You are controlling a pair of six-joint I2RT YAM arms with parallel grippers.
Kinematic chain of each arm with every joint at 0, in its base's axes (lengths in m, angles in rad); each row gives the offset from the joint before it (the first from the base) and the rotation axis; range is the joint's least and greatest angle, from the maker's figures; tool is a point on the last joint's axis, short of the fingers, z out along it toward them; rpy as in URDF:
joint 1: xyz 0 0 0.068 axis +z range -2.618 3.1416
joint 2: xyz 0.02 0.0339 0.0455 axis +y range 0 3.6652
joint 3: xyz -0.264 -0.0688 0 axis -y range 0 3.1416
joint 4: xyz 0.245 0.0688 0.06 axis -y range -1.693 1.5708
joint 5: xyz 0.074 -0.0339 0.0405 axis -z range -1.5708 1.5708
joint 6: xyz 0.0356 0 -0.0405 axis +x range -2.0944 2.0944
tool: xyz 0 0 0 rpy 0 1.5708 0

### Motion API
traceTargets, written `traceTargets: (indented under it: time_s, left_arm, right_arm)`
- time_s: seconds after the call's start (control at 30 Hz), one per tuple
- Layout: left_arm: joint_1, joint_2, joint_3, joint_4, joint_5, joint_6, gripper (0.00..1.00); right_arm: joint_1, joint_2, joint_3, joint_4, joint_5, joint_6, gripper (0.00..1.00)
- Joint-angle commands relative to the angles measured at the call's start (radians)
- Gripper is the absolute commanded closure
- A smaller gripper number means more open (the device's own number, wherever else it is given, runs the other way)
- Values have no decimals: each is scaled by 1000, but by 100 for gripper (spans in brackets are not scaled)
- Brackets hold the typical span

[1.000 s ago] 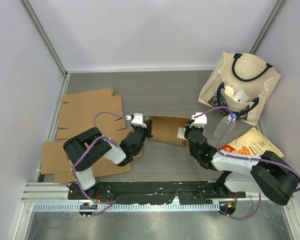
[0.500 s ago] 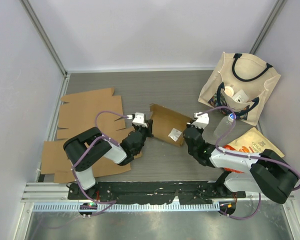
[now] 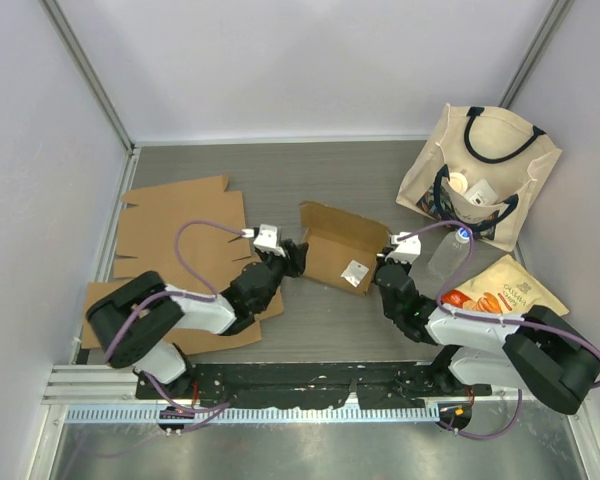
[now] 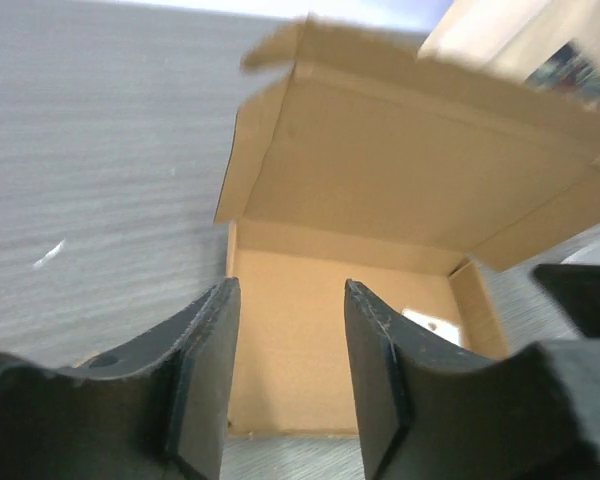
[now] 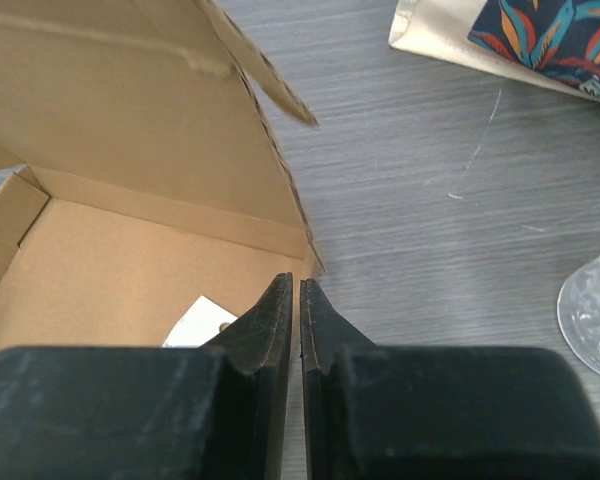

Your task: Fold the paper box

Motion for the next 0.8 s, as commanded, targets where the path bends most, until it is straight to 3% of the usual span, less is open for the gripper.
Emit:
traceTargets:
  time_s: [0.0,0.07,0.1,0.13,0.2,0.33,0.43,0.6,0.77]
  left_arm:
    - [49,-173,13,-159,78,-9,44]
    - [177,-192,58,-262,195,-52,36]
    - [228,-187,71,-291,369,-75,35]
    - [320,-172,88,-273,454,-86,26]
    - [390,-103,120,-247,708,-109,17]
    - [442,18,220,-240,926,-57,19]
    - [448,110,284,-230,1014,-6,25]
    - [459,176,347,-236,1015,32,27]
    - [468,210,427,-346,1065,89,40]
  right_arm:
    - [4,39,65,86,20,-66,87]
    - [2,37,80,69,-3,-66,83]
    - [-1,19,87,30,-17,-60,75]
    - [-4,4,87,14,-28,-55,71]
    - [-15,-31,80,-35,-74,-43,59]
    - [-52,-142,61,-89,-132,-45,47]
    - [-130,-176,51,-101,-256,-48,46]
    - [-240,-174,70,-130,-486,-54,47]
    - [-294,-153,111,-162,-502,-74,48]
